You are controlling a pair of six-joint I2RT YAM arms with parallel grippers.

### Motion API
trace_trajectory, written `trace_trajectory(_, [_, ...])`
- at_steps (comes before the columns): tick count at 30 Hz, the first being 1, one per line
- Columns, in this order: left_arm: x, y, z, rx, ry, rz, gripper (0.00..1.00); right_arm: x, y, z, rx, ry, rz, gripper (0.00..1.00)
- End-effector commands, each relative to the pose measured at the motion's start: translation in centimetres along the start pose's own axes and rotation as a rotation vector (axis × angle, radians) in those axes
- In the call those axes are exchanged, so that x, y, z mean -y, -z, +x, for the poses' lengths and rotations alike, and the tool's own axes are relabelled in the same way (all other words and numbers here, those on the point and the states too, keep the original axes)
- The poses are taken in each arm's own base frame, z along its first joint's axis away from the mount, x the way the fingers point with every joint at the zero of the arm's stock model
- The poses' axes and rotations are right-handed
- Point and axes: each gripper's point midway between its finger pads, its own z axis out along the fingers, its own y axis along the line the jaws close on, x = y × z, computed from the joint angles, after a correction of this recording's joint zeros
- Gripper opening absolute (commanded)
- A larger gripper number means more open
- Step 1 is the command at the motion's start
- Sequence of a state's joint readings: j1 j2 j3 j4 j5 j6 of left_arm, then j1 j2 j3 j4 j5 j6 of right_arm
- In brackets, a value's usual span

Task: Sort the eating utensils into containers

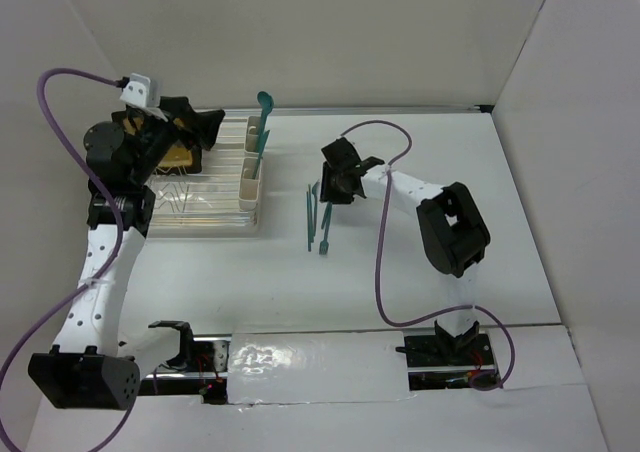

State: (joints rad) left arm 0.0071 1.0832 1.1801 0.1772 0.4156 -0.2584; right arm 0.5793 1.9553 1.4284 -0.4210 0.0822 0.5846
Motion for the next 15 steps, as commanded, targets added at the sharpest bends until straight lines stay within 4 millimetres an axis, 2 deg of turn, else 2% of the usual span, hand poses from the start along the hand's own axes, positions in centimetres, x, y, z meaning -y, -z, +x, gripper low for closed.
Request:
trace_trajectory(1, [-0.7,1.0,1.7,-0.045,-0.009,-0.052,0.99,0.8,0.5,0.2,-0.015,0.023,0.064,0.43])
trace_trajectory(3, [-0.7,1.5,1.9,-0.051,-0.009,-0.060,1.00,1.5,0.7,2.2,-0.053,0.048,0.080,0.43])
trace_trajectory(5, [-0.8,1.7,2.3,-0.059,-0.002,-0.071,1.00,1.8,1.1,3.0,-0.070,0.049,0.078,0.43])
trace_trajectory(6, [-0.8,1.8,2.5,-0.063,-0.002,-0.072,1.00,2.0,1.0,4.4,-0.100,0.055,0.079,0.43])
trace_trajectory(9, [-0.7,2.2,2.9,-0.070,0.001,-0.074,1.00,1.5,1.2,6.0,-0.122,0.070,0.066,0.43])
trace_trajectory(15, [-0.4,2.6,3.4,-0.079,0.016,-0.069,1.00,-0.2,1.2,6.4,-0.111,0.095,0.034,0.42])
